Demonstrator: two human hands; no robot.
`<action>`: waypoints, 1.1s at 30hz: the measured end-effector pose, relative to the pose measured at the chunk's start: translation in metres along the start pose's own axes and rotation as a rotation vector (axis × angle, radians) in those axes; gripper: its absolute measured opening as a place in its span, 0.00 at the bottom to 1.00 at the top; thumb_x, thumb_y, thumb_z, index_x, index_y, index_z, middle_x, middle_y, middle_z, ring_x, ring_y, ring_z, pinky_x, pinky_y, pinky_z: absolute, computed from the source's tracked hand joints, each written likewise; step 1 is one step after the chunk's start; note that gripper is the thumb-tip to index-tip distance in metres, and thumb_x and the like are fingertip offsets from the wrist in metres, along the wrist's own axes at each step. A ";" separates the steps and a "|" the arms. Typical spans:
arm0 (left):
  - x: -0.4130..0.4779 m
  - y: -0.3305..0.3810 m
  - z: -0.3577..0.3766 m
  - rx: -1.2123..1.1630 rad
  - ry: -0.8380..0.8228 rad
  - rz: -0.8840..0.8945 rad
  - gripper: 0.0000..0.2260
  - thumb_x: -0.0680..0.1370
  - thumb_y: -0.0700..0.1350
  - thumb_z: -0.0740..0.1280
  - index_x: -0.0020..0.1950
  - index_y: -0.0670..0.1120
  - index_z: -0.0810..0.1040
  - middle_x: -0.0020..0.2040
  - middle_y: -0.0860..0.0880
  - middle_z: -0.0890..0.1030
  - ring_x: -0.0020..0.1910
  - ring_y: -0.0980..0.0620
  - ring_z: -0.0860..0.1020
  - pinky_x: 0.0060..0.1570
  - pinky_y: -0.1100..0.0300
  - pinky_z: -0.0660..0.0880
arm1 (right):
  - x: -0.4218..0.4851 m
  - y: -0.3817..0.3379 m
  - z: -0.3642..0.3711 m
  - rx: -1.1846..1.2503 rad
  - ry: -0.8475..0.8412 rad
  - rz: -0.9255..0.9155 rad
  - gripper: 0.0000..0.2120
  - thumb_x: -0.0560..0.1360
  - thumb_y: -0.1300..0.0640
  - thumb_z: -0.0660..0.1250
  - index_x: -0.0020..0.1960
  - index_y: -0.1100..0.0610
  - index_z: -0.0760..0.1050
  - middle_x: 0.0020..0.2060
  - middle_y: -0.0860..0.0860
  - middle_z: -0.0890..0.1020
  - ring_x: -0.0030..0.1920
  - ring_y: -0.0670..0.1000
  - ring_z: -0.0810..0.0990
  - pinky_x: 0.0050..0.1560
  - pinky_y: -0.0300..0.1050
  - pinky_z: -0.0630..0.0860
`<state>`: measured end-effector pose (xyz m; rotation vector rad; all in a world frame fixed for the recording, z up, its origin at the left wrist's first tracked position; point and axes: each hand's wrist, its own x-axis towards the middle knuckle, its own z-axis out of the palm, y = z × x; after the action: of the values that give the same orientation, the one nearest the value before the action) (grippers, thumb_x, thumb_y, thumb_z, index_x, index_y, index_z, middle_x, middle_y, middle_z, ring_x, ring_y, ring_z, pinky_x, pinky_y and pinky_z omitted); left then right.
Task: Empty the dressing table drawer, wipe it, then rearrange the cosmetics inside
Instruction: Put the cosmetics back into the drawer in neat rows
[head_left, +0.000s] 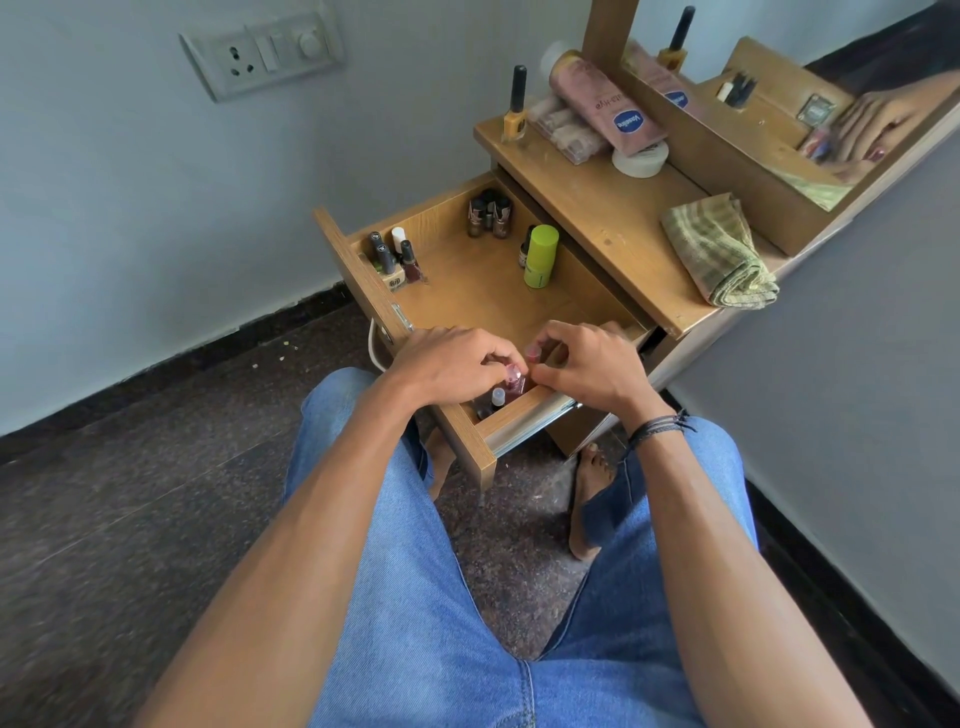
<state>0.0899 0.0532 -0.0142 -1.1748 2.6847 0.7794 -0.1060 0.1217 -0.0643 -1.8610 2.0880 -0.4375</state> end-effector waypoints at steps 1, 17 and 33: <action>0.000 0.001 0.000 -0.007 -0.013 -0.005 0.12 0.81 0.55 0.61 0.60 0.67 0.80 0.60 0.55 0.83 0.59 0.46 0.79 0.57 0.52 0.69 | 0.000 0.000 0.000 -0.003 0.002 -0.001 0.08 0.73 0.43 0.69 0.50 0.43 0.78 0.40 0.42 0.81 0.44 0.48 0.80 0.62 0.51 0.70; 0.005 0.000 0.001 -0.109 0.016 -0.024 0.18 0.80 0.44 0.55 0.52 0.61 0.81 0.45 0.64 0.81 0.50 0.51 0.79 0.50 0.53 0.68 | 0.000 -0.001 0.001 -0.030 0.001 0.003 0.09 0.72 0.43 0.71 0.50 0.43 0.78 0.38 0.41 0.77 0.43 0.48 0.77 0.55 0.49 0.71; 0.009 -0.003 0.007 -0.064 0.123 -0.074 0.17 0.84 0.46 0.53 0.52 0.60 0.81 0.43 0.58 0.82 0.45 0.52 0.80 0.47 0.53 0.70 | 0.001 0.001 0.001 -0.030 0.002 -0.001 0.07 0.73 0.44 0.70 0.50 0.43 0.77 0.37 0.38 0.76 0.43 0.46 0.75 0.57 0.48 0.66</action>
<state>0.0847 0.0491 -0.0242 -1.3713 2.7139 0.8129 -0.1061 0.1208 -0.0654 -1.8790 2.1070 -0.4105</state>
